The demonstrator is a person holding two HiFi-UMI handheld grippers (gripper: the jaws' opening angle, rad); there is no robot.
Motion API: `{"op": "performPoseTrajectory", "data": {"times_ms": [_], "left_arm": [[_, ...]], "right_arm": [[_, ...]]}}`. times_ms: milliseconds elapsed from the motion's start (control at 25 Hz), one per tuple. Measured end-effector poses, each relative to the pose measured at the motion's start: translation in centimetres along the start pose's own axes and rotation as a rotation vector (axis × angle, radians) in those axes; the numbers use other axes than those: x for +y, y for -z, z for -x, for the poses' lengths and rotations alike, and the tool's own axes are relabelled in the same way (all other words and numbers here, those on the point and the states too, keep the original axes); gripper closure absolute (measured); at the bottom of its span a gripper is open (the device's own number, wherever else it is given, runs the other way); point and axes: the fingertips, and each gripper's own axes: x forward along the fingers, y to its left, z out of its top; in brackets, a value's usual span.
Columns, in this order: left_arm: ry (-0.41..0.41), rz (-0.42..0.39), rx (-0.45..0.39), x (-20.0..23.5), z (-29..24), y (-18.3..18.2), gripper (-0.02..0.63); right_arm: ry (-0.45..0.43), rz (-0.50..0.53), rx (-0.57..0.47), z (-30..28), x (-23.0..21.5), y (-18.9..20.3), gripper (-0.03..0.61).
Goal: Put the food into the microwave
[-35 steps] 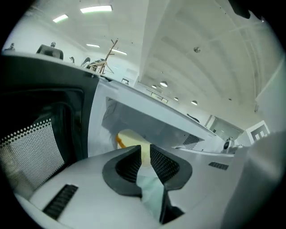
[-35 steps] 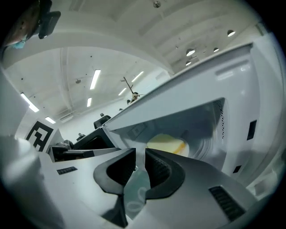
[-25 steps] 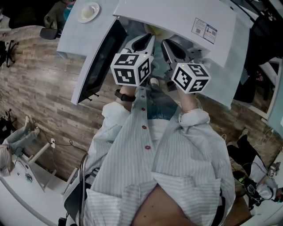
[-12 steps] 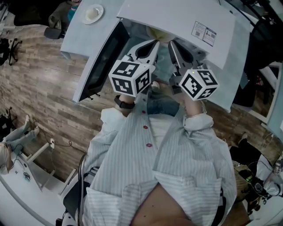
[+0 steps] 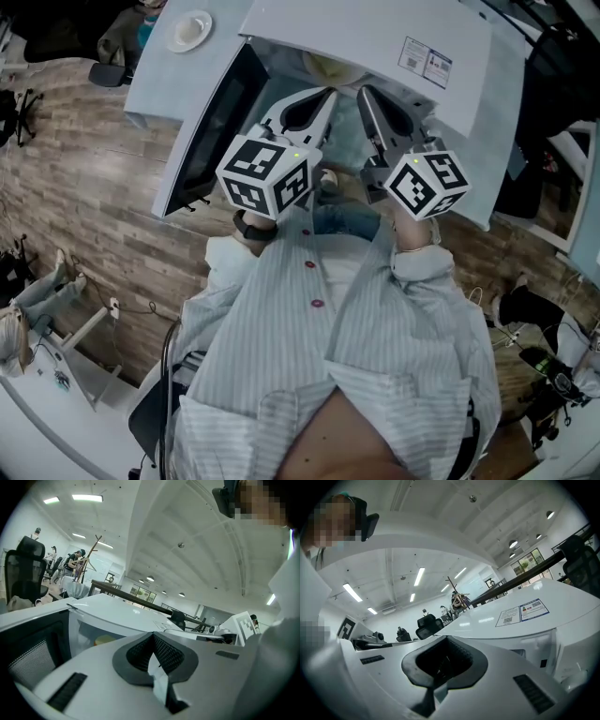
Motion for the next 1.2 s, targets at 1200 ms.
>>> {"op": "performPoseTrajectory", "data": {"times_ms": [1200], "left_arm": [[-0.002,0.006,0.029,0.6,-0.7,0.9,0.604]], "right_arm": [[0.026,-0.007,0.029,0.0,-0.7,1.0,0.546]]}}
